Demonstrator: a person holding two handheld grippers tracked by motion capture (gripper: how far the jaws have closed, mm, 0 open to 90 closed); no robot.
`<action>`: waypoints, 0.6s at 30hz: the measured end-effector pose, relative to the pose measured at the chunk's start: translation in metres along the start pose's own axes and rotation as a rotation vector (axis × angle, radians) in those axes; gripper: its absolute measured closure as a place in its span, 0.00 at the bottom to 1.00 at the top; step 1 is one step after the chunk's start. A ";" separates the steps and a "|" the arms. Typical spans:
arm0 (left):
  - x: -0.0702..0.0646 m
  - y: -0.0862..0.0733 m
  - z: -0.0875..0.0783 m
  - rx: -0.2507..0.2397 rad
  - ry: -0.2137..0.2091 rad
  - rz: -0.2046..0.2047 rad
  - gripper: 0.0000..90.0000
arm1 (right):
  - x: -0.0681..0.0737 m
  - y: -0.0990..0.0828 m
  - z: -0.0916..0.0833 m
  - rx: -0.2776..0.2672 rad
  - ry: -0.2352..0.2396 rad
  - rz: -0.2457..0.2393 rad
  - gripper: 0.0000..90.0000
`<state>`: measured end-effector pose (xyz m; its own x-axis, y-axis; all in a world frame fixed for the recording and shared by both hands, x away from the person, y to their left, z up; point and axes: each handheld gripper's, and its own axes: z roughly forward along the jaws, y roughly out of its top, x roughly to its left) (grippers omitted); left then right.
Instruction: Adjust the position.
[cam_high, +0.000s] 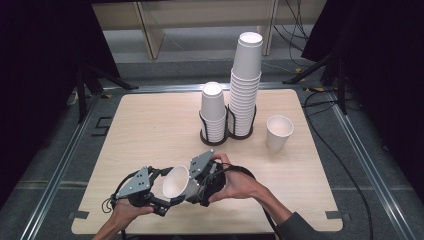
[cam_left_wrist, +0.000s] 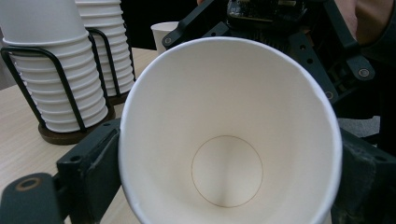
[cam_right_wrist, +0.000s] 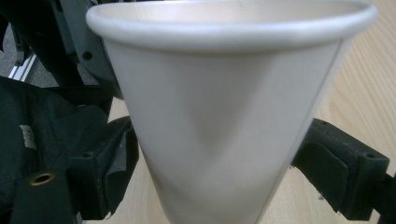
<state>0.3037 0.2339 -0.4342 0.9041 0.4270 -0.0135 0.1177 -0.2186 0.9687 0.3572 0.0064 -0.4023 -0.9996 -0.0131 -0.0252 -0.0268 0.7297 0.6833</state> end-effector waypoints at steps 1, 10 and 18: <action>0.000 0.000 0.000 0.005 0.001 0.003 0.11 | 0.000 0.001 0.001 0.002 0.003 0.003 0.17; 0.000 0.001 0.000 0.019 0.003 0.009 0.11 | -0.001 0.000 0.003 0.006 0.007 0.008 0.17; -0.001 0.001 0.001 0.051 0.012 0.032 0.11 | -0.001 0.000 0.011 0.013 0.009 0.005 0.18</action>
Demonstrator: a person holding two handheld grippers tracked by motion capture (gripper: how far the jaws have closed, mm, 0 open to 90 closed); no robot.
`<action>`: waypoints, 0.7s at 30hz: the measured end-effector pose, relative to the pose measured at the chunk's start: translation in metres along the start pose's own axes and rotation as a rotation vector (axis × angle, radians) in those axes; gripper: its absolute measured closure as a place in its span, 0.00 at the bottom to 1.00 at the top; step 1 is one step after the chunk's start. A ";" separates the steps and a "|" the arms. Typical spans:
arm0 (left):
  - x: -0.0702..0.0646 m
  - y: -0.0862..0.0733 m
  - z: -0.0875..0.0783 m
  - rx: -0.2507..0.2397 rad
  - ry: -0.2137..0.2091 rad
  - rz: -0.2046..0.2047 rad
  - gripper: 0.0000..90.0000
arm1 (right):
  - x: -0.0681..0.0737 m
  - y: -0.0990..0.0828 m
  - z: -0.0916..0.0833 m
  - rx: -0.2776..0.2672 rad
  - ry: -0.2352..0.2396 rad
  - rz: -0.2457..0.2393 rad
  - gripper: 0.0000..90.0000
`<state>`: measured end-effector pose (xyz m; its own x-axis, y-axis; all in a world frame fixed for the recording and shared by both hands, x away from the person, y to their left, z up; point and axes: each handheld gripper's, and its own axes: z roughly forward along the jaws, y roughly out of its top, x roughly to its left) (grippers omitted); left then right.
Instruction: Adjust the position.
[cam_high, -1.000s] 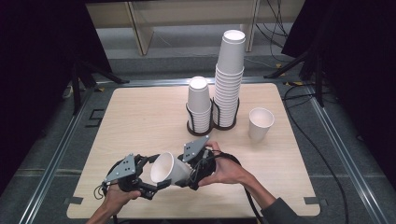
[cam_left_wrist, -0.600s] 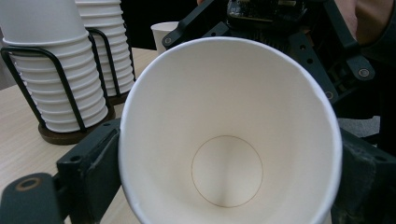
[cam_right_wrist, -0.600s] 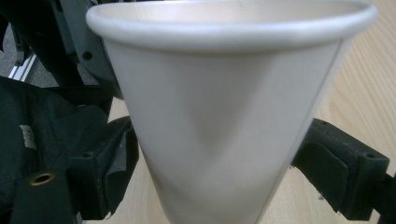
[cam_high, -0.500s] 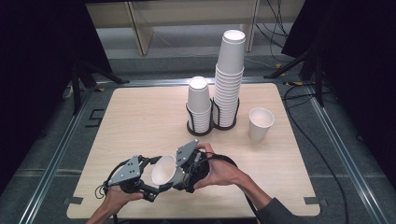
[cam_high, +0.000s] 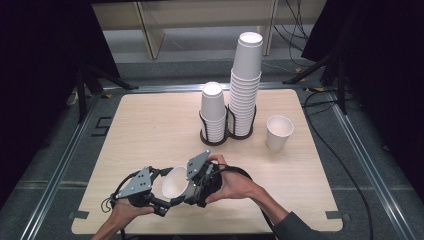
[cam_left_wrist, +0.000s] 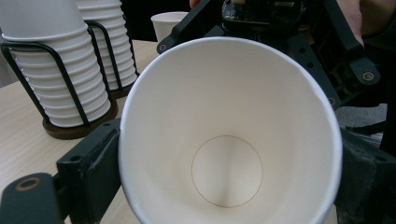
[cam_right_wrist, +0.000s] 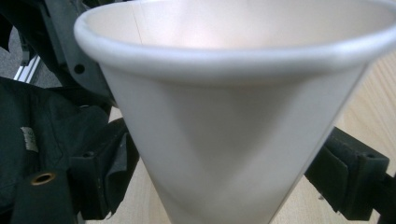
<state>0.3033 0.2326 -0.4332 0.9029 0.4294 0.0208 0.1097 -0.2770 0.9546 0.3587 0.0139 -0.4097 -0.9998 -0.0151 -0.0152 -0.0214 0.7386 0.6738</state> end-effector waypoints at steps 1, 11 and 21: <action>0.000 0.000 0.000 0.007 0.000 0.005 0.11 | -0.001 0.000 0.001 0.004 -0.003 -0.020 0.18; 0.006 0.005 -0.006 0.076 0.029 0.016 0.11 | -0.001 -0.023 -0.013 0.013 -0.017 0.081 0.18; 0.021 0.009 -0.005 0.218 0.124 0.023 0.11 | -0.002 -0.058 -0.043 -0.024 -0.107 0.176 0.17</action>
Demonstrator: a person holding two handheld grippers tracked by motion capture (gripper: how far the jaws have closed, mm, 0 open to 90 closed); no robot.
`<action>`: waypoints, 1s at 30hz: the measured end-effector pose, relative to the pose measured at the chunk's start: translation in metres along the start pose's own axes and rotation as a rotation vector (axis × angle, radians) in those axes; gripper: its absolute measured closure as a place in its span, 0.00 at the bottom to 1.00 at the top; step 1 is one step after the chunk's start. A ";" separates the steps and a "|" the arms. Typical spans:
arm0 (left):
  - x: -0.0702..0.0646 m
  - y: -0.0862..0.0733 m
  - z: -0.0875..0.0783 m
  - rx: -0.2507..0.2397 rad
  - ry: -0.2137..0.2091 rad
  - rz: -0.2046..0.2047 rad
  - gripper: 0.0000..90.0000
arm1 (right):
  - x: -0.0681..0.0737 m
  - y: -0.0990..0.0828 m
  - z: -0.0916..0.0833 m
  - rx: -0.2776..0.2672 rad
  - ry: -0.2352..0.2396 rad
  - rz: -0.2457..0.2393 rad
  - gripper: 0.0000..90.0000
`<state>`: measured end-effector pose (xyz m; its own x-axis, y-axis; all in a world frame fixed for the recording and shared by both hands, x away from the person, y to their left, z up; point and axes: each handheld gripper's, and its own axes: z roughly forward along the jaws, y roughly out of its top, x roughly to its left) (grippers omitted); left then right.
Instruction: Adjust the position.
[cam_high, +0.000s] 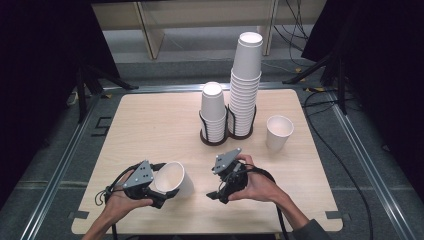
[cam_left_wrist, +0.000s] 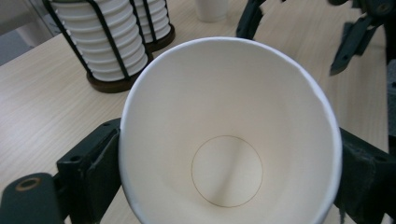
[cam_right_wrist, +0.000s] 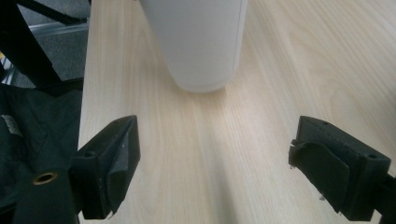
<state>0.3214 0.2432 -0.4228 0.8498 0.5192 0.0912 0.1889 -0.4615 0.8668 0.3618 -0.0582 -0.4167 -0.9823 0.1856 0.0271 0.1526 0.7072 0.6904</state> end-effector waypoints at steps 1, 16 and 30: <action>0.002 0.001 0.000 0.016 0.009 0.007 0.11 | 0.000 -0.002 -0.002 -0.003 0.000 0.001 0.17; 0.025 0.006 0.009 0.112 0.078 -0.010 0.11 | 0.002 -0.018 -0.008 0.004 -0.011 0.020 0.18; 0.047 0.008 0.018 0.202 0.161 -0.011 0.11 | 0.001 -0.021 -0.007 0.000 -0.006 0.029 0.18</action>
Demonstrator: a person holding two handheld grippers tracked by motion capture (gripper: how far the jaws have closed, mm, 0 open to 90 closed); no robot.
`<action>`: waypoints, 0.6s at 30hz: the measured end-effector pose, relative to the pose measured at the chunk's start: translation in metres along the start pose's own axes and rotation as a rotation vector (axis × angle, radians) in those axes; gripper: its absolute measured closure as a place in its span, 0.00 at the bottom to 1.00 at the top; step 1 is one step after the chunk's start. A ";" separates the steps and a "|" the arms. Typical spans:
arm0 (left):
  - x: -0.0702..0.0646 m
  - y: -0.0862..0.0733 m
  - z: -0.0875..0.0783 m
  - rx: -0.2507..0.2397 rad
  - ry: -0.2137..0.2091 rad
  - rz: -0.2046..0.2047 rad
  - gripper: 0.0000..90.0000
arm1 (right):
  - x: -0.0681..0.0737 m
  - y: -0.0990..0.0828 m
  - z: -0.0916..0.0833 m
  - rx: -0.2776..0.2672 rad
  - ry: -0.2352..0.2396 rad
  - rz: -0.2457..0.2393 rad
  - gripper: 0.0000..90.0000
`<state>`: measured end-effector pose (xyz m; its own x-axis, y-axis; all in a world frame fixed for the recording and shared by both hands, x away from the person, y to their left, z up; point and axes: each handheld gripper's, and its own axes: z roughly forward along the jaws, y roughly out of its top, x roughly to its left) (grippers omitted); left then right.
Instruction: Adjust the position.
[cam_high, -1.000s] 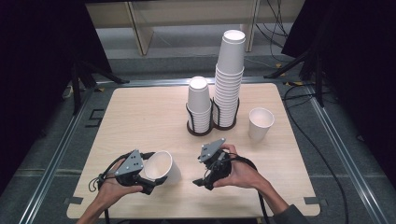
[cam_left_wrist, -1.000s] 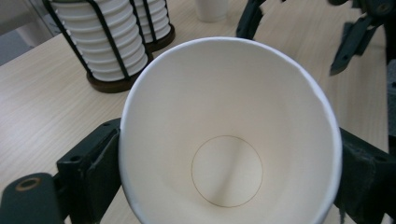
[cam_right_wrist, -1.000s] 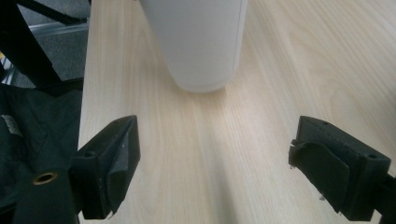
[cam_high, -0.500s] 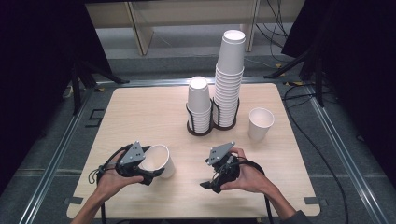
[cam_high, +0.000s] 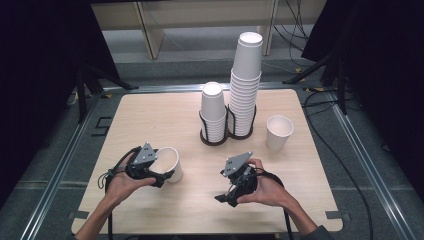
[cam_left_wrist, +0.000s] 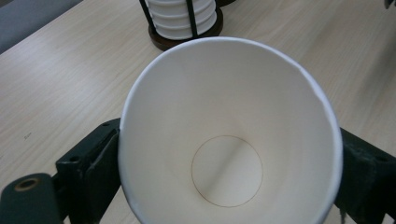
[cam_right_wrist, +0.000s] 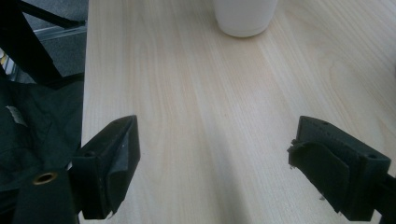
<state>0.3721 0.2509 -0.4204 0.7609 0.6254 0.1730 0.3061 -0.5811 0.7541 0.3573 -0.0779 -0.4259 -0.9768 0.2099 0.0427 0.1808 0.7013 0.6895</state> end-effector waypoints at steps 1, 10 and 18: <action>0.001 0.000 0.001 0.004 0.002 -0.003 0.11 | 0.000 0.000 0.000 -0.001 0.001 0.000 0.18; 0.012 0.005 0.006 0.049 0.022 -0.015 0.10 | 0.000 -0.001 0.000 0.000 0.005 0.002 0.18; 0.014 0.000 0.015 -0.021 0.034 -0.075 0.07 | 0.000 -0.001 0.001 0.003 0.012 0.005 0.18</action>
<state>0.3912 0.2524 -0.4276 0.7165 0.6841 0.1364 0.3491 -0.5210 0.7789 0.3568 -0.0780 -0.4277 -0.9772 0.2050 0.0547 0.1858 0.7022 0.6873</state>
